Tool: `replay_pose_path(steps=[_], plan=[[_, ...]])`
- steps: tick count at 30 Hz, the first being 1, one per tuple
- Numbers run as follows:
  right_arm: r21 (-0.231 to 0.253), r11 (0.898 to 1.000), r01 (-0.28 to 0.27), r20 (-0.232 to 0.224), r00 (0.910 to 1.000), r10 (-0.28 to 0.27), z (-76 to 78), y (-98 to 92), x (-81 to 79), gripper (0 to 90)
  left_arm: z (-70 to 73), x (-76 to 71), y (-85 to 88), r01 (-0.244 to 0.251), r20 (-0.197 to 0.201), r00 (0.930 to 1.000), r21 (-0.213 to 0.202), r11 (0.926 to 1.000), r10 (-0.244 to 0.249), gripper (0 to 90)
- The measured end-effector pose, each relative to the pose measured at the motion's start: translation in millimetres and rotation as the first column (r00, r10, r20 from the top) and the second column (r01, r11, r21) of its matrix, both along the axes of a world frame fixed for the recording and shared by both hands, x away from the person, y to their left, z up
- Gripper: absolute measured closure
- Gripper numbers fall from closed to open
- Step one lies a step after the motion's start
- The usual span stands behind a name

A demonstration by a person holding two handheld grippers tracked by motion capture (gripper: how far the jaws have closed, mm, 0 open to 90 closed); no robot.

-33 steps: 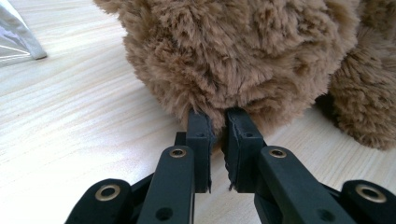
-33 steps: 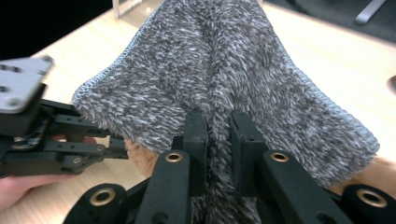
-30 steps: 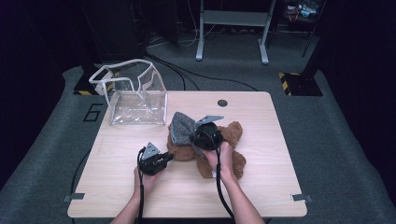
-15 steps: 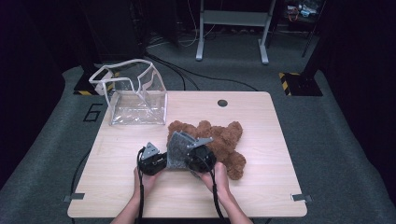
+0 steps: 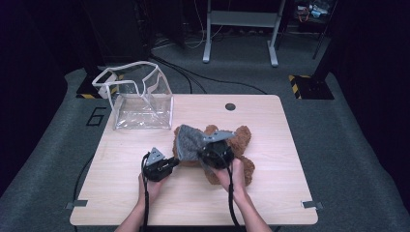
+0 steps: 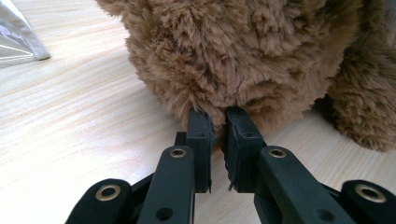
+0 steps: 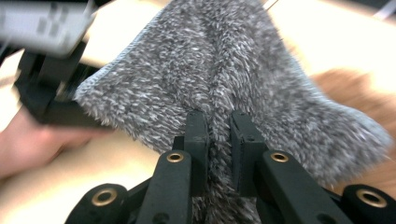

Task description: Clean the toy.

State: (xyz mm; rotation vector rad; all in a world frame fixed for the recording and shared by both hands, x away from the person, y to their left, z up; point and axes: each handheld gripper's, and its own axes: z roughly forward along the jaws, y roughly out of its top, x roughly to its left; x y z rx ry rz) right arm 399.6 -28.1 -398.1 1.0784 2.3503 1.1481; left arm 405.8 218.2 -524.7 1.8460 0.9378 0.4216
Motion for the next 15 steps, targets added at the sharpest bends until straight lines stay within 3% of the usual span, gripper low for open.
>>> replay_pose_path(steps=[1,3,5,6,9,14,15], plan=[[0.007,1.000,0.026,0.032,0.9991,-0.026,13.9,-5.4,11.0,79.1,0.0,0.0,0.0,0.000,0.001,1.0000,0.002,1.0000,0.000,81.0],[-0.024,0.998,0.060,0.060,0.9965,-0.058,22.6,-7.6,23.6,79.1,0.4,-0.1,0.1,0.004,-0.003,1.0000,0.005,1.0000,-0.004,81.0],[-0.045,0.996,0.075,0.053,0.9959,-0.072,24.3,-7.0,30.2,79.1,0.3,-0.2,-0.1,0.002,-0.003,1.0000,0.002,1.0000,-0.002,81.0],[-0.102,0.991,0.083,0.032,0.9963,-0.080,21.2,-5.2,44.7,79.1,0.4,0.1,0.1,0.002,0.002,1.0000,0.006,1.0000,-0.002,81.0],[-0.188,0.979,0.083,0.001,0.9964,-0.085,9.3,-5.7,61.3,79.1,0.3,0.3,0.4,0.003,0.007,1.0000,0.008,1.0000,-0.003,81.0],[-0.172,0.977,0.125,-0.031,0.9908,-0.132,4.1,-15.3,67.6,79.3,-0.2,-0.1,-0.8,-0.005,0.019,0.9998,0.001,1.0000,0.005,81.0],[-0.192,0.971,0.143,-0.023,0.9884,-0.150,4.6,-20.6,68.9,79.3,-0.3,-0.4,-1.1,-0.006,0.014,0.9999,-0.005,1.0000,0.006,81.0]])
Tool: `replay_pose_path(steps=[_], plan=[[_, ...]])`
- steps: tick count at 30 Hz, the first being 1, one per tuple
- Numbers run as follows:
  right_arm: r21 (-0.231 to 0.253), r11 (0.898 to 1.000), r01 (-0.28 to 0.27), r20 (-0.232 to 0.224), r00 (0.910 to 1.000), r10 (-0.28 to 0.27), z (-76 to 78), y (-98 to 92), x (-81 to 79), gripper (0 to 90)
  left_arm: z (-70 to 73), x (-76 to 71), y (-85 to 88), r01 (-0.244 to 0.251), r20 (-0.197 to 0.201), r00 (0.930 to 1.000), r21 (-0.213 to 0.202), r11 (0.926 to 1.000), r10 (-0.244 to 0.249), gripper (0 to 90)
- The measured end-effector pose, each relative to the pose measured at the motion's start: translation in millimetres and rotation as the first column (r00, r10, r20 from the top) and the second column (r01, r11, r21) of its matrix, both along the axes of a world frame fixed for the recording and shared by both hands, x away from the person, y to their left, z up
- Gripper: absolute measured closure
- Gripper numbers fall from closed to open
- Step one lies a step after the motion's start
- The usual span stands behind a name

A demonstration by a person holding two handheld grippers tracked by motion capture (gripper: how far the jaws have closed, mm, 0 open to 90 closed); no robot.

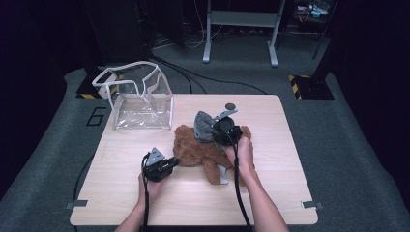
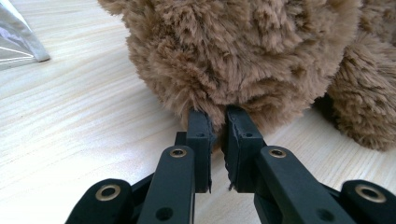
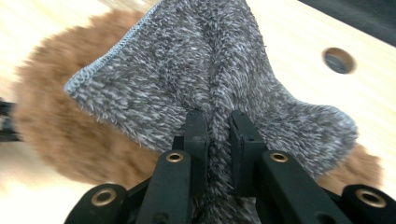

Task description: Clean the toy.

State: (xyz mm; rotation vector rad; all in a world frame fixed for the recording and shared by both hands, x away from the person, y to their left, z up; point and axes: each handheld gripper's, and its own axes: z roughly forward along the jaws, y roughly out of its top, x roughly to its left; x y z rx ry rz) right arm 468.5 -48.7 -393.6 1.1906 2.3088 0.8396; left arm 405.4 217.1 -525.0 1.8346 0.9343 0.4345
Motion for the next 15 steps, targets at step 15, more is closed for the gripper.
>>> replay_pose_path(steps=[15], plan=[[0.035,0.979,0.200,-0.002,0.9798,-0.200,6.4,-72.8,11.6,79.7,0.3,0.0,-0.1,0.001,0.004,1.0000,0.015,0.9999,-0.001,81.3]])
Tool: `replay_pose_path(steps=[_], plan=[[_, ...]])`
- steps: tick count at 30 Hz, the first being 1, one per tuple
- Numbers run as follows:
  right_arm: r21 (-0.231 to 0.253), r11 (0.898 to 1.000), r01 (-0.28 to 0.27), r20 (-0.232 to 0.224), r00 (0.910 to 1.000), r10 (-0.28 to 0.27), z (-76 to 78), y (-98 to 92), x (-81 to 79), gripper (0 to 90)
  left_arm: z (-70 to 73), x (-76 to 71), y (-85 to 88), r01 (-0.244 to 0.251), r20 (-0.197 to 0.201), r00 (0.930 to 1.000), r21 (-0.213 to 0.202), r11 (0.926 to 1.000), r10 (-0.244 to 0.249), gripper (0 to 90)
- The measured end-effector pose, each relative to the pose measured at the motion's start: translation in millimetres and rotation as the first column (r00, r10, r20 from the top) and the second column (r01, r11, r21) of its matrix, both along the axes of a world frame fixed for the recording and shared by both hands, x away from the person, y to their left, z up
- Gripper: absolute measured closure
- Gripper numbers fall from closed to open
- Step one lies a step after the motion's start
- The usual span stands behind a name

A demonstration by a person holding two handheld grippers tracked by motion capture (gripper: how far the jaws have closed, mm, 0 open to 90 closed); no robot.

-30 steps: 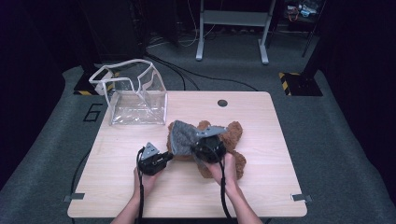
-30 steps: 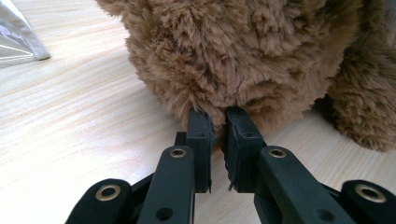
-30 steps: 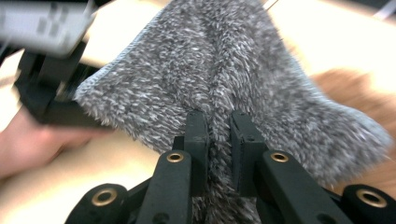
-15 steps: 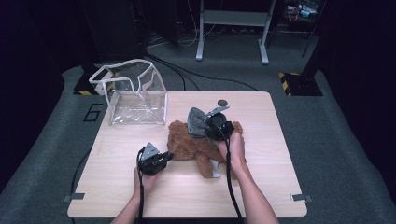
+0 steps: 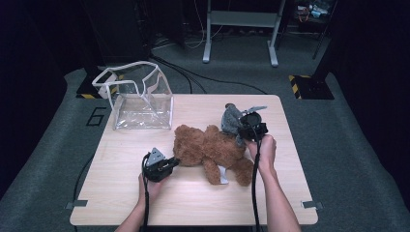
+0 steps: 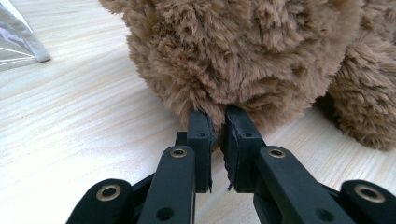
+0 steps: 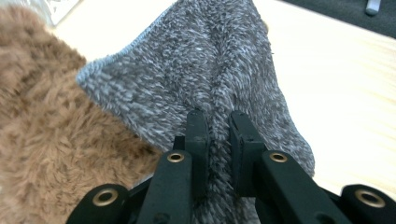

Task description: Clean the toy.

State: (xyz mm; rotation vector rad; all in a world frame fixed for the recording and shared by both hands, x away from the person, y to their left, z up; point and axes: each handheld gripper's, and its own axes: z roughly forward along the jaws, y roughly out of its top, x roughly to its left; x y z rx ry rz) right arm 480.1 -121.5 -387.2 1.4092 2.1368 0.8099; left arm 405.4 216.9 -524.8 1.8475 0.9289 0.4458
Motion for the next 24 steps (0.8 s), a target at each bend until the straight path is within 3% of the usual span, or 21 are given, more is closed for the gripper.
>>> replay_pose_path(steps=[4,5,6,8,11,14,18,21,24], plan=[[0.045,0.997,-0.062,0.041,0.9973,0.060,19.9,14.5,-8.5,79.6,0.1,0.0,0.0,0.000,-0.001,1.0000,0.002,1.0000,0.000,81.4],[0.041,0.994,-0.099,0.050,0.9941,0.097,21.9,23.7,-9.2,79.6,0.1,0.0,0.0,0.000,-0.001,1.0000,0.002,1.0000,0.000,81.4],[0.041,0.994,-0.099,0.050,0.9941,0.097,21.9,23.7,-9.2,79.6,0.1,0.0,0.0,0.000,-0.001,1.0000,0.002,1.0000,0.000,81.4],[0.000,0.984,-0.177,0.020,0.9841,0.177,15.6,56.1,-9.6,79.5,0.0,-0.1,0.0,-0.002,-0.001,1.0000,-0.001,1.0000,0.002,81.5],[-0.091,0.973,-0.210,-0.024,0.9777,0.209,-2.2,70.9,-3.7,79.6,0.3,0.0,0.1,0.004,-0.003,1.0000,0.004,1.0000,-0.004,81.7],[-0.067,0.984,-0.163,-0.028,0.9865,0.162,-6.8,57.1,1.8,79.6,0.0,-0.2,0.0,0.000,0.001,1.0000,-0.001,1.0000,0.000,82.0],[-0.092,0.992,-0.085,-0.031,0.9961,0.083,-7.7,26.9,7.9,79.7,0.6,0.1,0.2,0.008,-0.008,0.9999,0.011,0.9999,-0.008,82.6],[-0.110,0.994,-0.021,-0.058,0.9982,0.015,-9.9,7.5,11.1,79.6,0.1,0.2,-0.3,-0.002,-0.002,1.0000,0.007,1.0000,0.002,82.6],[-0.104,0.995,0.009,-0.064,0.9978,-0.015,-9.6,-3.9,11.2,79.6,0.6,-0.1,0.2,0.003,-0.005,1.0000,0.012,0.9999,-0.003,82.6]])
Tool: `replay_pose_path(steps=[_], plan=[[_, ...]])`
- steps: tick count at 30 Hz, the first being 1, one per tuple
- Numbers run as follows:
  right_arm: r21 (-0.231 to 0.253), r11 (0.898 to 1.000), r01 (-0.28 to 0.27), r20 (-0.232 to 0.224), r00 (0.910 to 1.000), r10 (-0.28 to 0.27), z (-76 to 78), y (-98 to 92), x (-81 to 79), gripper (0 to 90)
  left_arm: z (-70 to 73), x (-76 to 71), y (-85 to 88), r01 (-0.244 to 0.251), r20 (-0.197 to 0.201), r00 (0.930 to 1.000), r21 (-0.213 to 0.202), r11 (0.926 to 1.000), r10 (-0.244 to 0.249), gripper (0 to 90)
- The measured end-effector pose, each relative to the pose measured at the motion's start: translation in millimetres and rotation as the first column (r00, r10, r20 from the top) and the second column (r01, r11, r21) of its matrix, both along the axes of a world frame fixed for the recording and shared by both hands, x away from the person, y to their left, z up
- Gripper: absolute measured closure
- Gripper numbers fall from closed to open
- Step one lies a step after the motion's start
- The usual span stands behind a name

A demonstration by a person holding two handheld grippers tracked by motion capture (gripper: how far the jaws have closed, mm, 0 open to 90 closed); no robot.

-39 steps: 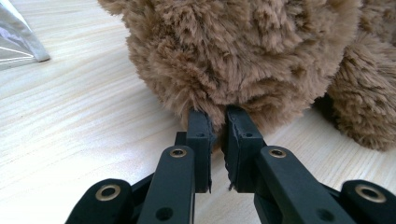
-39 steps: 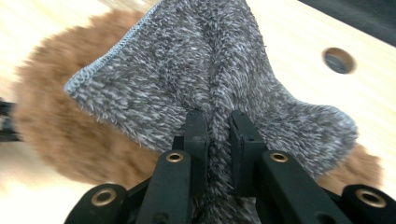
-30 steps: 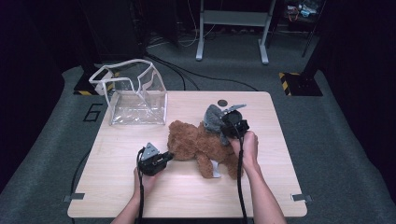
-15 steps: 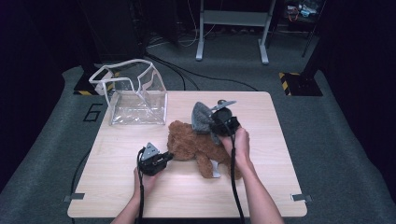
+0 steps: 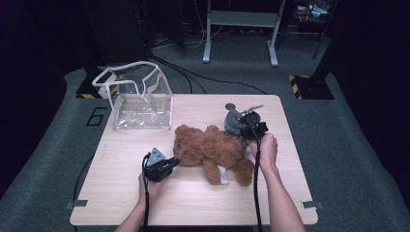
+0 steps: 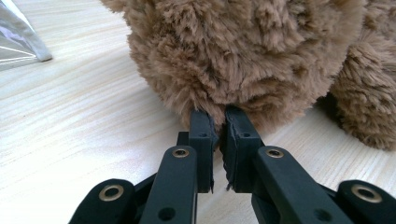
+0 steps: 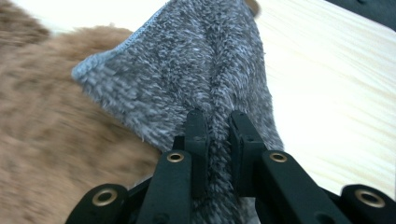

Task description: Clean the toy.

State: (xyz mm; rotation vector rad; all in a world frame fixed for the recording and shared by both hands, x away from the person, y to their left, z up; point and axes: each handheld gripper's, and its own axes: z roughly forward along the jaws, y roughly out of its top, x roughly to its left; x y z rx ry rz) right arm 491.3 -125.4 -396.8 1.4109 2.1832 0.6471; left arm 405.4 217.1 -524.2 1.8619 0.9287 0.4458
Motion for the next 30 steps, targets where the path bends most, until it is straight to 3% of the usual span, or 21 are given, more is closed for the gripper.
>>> replay_pose_path(steps=[2,3,4,5,7,8,9,10,11,12,13,17,21,30], plan=[[0.080,0.997,-0.008,0.045,0.9990,0.005,12.6,-4.3,-9.4,79.5,-0.1,0.0,0.0,0.000,-0.001,1.0000,-0.003,1.0000,0.000,82.6],[0.080,0.997,-0.008,0.045,0.9990,0.005,12.6,-4.3,-9.4,79.5,0.0,0.1,0.1,0.002,0.000,1.0000,0.000,1.0000,-0.002,82.6],[0.132,0.990,-0.051,0.067,0.9969,0.042,23.0,5.9,-17.2,79.5,0.0,0.1,0.1,0.001,-0.001,1.0000,0.000,1.0000,-0.001,82.6],[0.140,0.986,-0.091,0.086,0.9932,0.079,26.5,14.3,-19.5,79.5,0.0,0.0,0.1,0.001,-0.001,1.0000,-0.001,1.0000,-0.001,82.6],[0.146,0.982,-0.119,0.089,0.9904,0.107,29.1,25.3,-21.7,79.5,0.0,0.0,0.1,0.001,-0.001,1.0000,-0.002,1.0000,-0.001,82.6],[0.130,0.973,-0.188,0.088,0.9801,0.178,29.8,49.2,-22.7,79.4,-0.1,0.1,0.0,0.000,-0.002,1.0000,-0.003,1.0000,0.000,82.6],[0.130,0.973,-0.188,0.088,0.9801,0.178,29.8,49.2,-22.7,79.4,-0.1,0.1,0.0,0.000,-0.002,1.0000,-0.003,1.0000,0.000,82.6],[0.108,0.971,-0.214,0.083,0.9751,0.206,27.6,60.8,-22.5,79.4,-0.6,0.2,-0.4,-0.007,0.004,1.0000,-0.008,0.9999,0.007,82.6],[0.057,0.968,-0.243,0.059,0.9691,0.239,18.7,76.8,-19.7,79.3,-0.5,0.1,-0.4,-0.006,0.003,1.0000,-0.008,0.9999,0.007,82.6],[0.024,0.967,-0.253,0.053,0.9664,0.252,12.8,79.5,-17.5,79.4,-0.5,0.1,-0.3,-0.007,0.003,1.0000,-0.010,0.9999,0.007,82.6],[0.004,0.970,-0.244,0.039,0.9691,0.243,7.9,79.5,-16.6,79.4,-0.6,0.0,-0.2,-0.008,0.004,1.0000,-0.013,0.9999,0.008,82.6],[0.075,0.976,-0.203,0.044,0.9788,0.200,0.7,60.0,-12.9,79.4,-0.6,-0.5,0.1,-0.005,0.006,1.0000,-0.016,0.9999,0.005,82.6],[0.090,0.984,-0.155,0.042,0.9876,0.151,2.7,41.0,-12.0,79.4,-0.6,-0.5,-0.1,-0.005,0.005,1.0000,-0.015,0.9999,0.005,82.6],[0.104,0.989,-0.106,0.034,0.9941,0.103,2.7,20.2,-8.7,79.3,-0.5,-0.2,-0.3,-0.004,0.005,1.0000,-0.011,0.9999,0.004,82.6]])
